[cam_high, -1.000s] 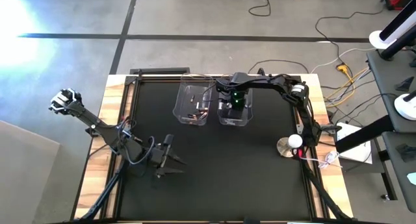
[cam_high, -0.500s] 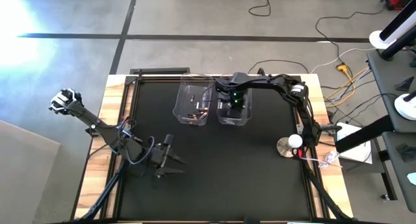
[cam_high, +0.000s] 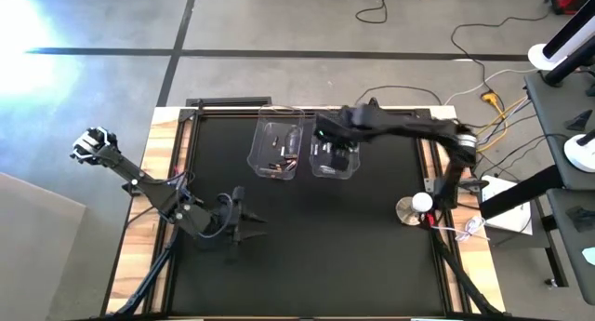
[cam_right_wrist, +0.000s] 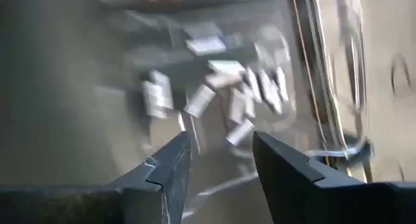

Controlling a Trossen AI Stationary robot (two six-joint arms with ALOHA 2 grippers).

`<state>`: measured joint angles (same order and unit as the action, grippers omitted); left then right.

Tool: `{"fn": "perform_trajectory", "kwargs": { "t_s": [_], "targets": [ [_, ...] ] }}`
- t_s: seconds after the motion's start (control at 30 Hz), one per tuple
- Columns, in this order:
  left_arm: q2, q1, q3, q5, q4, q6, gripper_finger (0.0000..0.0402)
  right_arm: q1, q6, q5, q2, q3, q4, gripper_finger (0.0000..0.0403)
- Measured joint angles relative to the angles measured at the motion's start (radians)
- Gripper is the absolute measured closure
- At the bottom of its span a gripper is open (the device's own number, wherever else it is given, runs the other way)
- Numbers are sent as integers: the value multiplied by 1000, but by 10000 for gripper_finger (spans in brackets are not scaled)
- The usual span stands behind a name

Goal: Sort batteries
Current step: Put the black battery into the left transparent bin

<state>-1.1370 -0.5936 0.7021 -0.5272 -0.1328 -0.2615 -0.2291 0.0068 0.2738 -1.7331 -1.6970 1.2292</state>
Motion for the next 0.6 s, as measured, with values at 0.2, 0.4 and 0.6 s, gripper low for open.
{"fn": "perform_trajectory", "kwargs": {
  "t_s": [0.2,0.4,0.6],
  "targets": [
    [-1,12,15,10,451,-472,285,282,161,-1,194,23,-144,241],
    [-14,23,104,130,992,-899,293,585,265,113,259,51,-283,251],
    [-71,77,139,317,1250,-988,303,810,323,250,221,75,-279,243]
  ]
}}
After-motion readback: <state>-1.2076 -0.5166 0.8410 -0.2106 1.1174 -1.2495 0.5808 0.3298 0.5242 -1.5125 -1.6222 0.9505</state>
